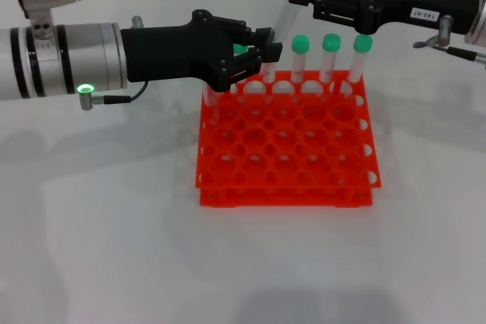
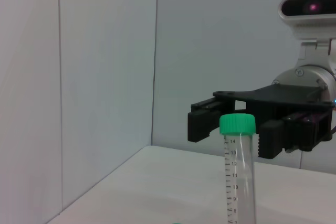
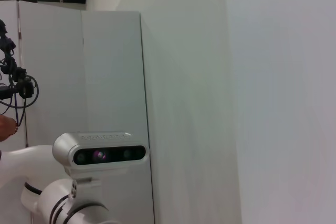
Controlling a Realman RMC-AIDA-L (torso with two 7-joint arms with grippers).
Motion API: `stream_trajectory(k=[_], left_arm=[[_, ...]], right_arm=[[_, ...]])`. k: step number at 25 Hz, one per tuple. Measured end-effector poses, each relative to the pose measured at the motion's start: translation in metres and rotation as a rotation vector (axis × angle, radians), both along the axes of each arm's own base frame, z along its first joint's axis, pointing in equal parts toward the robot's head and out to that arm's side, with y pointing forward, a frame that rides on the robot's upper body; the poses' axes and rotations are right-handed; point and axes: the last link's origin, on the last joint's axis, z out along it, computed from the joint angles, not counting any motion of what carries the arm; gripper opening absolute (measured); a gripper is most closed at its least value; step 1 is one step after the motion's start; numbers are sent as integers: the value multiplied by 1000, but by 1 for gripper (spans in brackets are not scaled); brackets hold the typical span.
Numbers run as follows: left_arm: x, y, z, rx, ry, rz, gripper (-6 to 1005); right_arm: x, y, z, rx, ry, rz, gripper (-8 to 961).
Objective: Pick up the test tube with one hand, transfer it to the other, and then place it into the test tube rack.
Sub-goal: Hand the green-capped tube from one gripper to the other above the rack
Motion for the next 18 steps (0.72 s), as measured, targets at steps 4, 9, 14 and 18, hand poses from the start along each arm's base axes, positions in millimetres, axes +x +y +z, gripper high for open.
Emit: stream_trajectory(k=[4, 9, 14, 18], left_arm=[[0, 0, 0, 2, -2, -1, 252], [0, 0, 0, 2, -3, -1, 254], [0, 0, 0, 2, -3, -2, 256], [0, 0, 0, 1, -3, -2, 257]], right_arm=[[0, 0, -1, -2, 3, -4, 489], [-1, 1, -1, 0, 2, -6, 458], [-1, 2, -1, 2, 3, -6, 428], [-2, 2, -1, 0, 4, -5, 402]])
